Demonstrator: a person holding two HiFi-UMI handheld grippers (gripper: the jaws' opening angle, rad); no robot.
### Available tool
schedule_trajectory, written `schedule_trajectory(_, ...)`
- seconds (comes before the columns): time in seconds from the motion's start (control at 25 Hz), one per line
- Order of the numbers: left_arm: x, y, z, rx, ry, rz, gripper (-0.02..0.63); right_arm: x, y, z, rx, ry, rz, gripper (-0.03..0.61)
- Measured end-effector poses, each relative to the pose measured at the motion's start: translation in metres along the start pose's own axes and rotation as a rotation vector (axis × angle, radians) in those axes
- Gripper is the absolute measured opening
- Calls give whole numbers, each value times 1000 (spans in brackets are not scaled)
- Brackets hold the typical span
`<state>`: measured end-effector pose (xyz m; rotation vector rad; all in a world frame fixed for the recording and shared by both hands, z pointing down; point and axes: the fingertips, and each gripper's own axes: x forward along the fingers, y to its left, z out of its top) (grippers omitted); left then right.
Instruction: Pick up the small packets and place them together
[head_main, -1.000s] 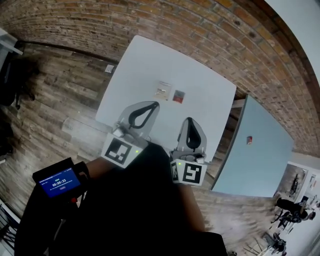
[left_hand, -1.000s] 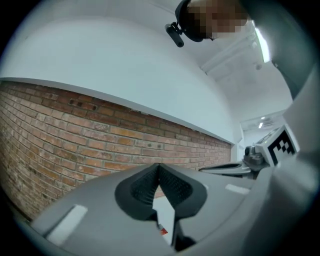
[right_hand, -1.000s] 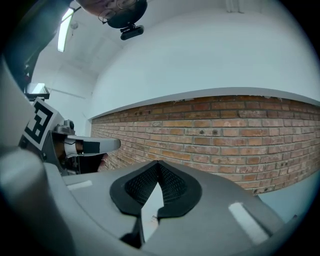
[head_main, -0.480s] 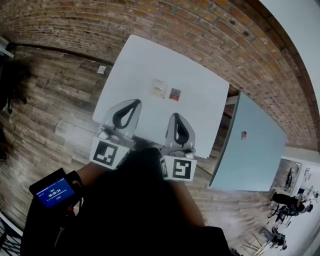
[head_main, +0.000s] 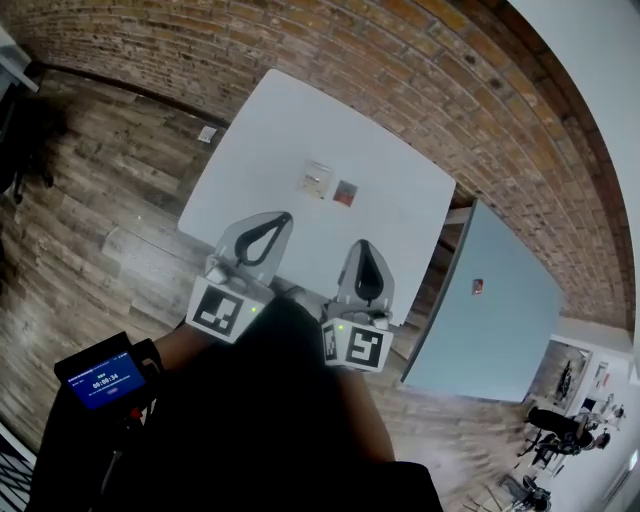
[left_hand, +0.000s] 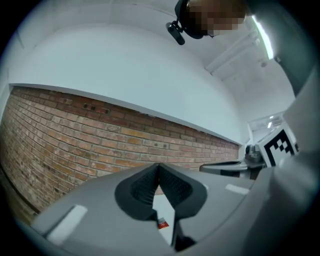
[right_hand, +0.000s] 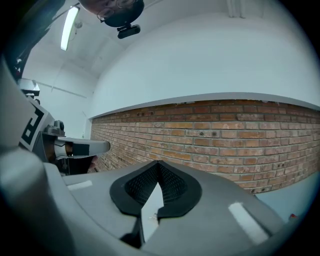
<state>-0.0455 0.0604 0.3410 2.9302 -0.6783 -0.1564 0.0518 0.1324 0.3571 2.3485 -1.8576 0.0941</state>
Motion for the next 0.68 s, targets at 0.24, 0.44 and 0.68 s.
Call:
schedule_trajectory(0.24, 2, -10, -5, 0, 28, -34, 0, -9, -3, 1, 11, -8, -23, 1)
schedule_trajectory(0.44, 8, -14, -10, 11, 42, -58, 0, -12, -11, -10, 28, 6, -65, 1)
schedule_trajectory(0.68, 6, -22, -11, 22, 42, -74, 0, -18, -8, -6, 37, -17, -73, 0)
